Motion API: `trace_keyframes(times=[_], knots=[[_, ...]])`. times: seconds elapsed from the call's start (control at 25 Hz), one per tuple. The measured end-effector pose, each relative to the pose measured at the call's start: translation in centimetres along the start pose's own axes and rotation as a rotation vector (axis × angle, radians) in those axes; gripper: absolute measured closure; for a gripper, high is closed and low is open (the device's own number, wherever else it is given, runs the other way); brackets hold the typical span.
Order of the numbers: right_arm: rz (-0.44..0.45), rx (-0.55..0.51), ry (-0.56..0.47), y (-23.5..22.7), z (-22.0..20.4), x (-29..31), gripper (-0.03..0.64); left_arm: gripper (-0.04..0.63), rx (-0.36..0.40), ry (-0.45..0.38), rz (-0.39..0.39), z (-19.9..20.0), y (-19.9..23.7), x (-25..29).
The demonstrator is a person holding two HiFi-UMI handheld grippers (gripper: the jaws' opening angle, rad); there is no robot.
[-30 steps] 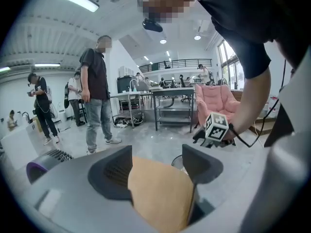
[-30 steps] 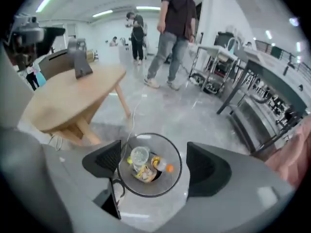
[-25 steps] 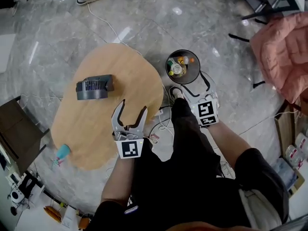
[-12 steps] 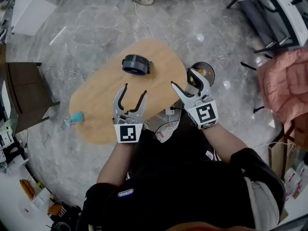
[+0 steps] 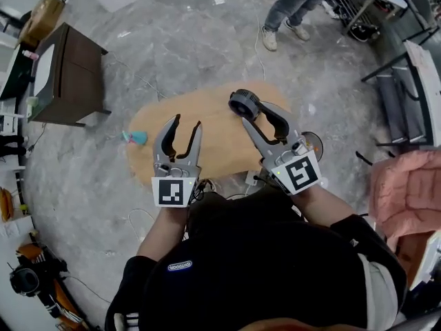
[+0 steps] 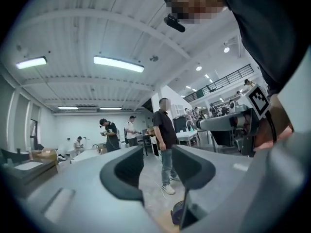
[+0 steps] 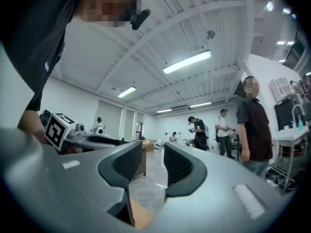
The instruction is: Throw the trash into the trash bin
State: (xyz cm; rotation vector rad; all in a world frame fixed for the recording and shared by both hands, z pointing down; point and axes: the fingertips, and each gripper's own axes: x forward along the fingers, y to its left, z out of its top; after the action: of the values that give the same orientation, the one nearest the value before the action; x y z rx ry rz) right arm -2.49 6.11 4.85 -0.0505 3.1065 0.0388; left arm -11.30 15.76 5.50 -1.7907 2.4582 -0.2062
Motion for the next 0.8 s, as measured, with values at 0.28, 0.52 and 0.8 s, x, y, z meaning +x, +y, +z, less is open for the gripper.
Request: trace_keyframes(times=[0.28,0.52,0.8], knots=[[0.123,0.03,-0.065,8.2,5.3,6.3,0.542,0.515,-0.03,-0.051,0.0,4.3,6.1,-4.9],[0.247,0.036,-0.065,15.8,8.6,9.3,0.586,0.591,-0.037,-0.076,-0.097,6.0,10.0,-9.8],[0.326,0.111,-0.086,22.5,11.8,11.3,0.587,0.591,-0.016,-0.067,-0.232,8.2,12.0,-12.8]])
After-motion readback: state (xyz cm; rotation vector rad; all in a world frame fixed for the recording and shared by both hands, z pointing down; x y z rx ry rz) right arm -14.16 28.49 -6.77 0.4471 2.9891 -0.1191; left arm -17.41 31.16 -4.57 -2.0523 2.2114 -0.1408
